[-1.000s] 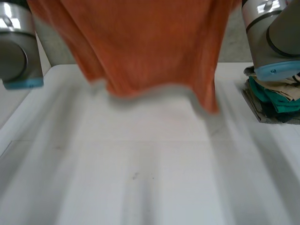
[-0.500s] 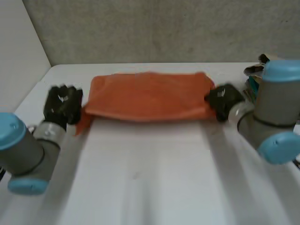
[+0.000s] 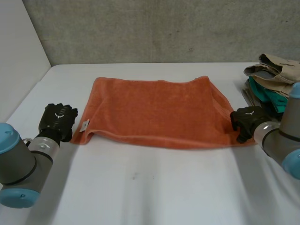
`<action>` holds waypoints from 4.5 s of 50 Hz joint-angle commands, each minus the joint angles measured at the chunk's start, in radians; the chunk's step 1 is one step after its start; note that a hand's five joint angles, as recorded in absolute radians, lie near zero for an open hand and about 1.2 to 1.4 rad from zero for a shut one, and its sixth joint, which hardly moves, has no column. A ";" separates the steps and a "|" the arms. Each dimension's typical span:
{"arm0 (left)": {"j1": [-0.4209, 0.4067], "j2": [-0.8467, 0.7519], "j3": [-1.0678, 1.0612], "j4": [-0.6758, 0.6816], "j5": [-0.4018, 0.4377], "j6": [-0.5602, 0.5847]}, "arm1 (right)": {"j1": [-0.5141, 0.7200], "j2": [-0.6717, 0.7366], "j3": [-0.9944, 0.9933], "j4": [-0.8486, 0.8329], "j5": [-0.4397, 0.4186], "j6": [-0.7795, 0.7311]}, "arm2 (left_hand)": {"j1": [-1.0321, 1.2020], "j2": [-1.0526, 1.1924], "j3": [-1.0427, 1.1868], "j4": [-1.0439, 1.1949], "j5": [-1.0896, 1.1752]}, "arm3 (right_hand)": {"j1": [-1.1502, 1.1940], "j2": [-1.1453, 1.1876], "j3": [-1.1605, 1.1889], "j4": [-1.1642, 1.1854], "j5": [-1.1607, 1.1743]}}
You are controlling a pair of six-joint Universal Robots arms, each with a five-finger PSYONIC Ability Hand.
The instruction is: Fold the laundry.
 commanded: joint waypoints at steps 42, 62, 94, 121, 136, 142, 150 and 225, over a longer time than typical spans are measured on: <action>-0.100 -0.132 0.250 -0.281 0.112 -0.159 | -0.108 -0.004 0.108 -0.081 -0.247 -0.047 | -0.718 -0.763 -0.757 -0.764 -0.739 | -0.183 -0.183 -0.181 -0.182 -0.183; -0.115 -0.220 0.333 -0.203 -0.008 -0.137 | -0.115 -0.084 0.186 -0.193 -0.193 -0.049 | 0.241 0.197 0.203 0.196 0.221 | 0.559 0.559 0.561 0.559 0.559; -0.006 0.405 -0.141 -0.716 0.041 0.347 | -0.082 -0.285 0.168 0.572 -0.089 -0.572 | 0.241 0.197 0.203 0.196 0.221 | 0.559 0.559 0.561 0.559 0.559; -0.201 -0.035 0.249 -0.404 0.021 0.295 | 0.058 -0.021 -0.231 0.259 0.129 -0.297 | 0.241 0.197 0.203 0.196 0.221 | -0.570 -0.570 -0.568 -0.570 -0.570; -0.148 -0.008 0.189 -0.404 0.023 0.262 | 0.049 -0.133 -0.072 0.393 0.107 -0.302 | 0.241 0.197 0.203 0.196 0.221 | -0.473 -0.473 -0.471 -0.473 -0.473; -0.140 -0.011 0.187 -0.404 0.024 0.262 | 0.058 -0.087 -0.012 0.244 0.112 -0.302 | 0.241 0.197 0.203 0.196 0.221 | -0.409 -0.409 -0.407 -0.409 -0.409; -0.117 -0.031 0.209 -0.390 0.029 0.262 | 0.079 0.059 -0.067 0.112 0.143 -0.303 | 0.241 0.197 0.203 0.196 0.221 | -0.147 -0.147 -0.145 -0.147 -0.147; -0.042 -0.103 0.624 -0.007 0.020 0.139 | 0.116 0.042 -0.554 -0.288 0.152 -0.213 | 0.241 0.197 0.203 0.196 0.221 | 0.559 0.559 0.561 0.559 0.559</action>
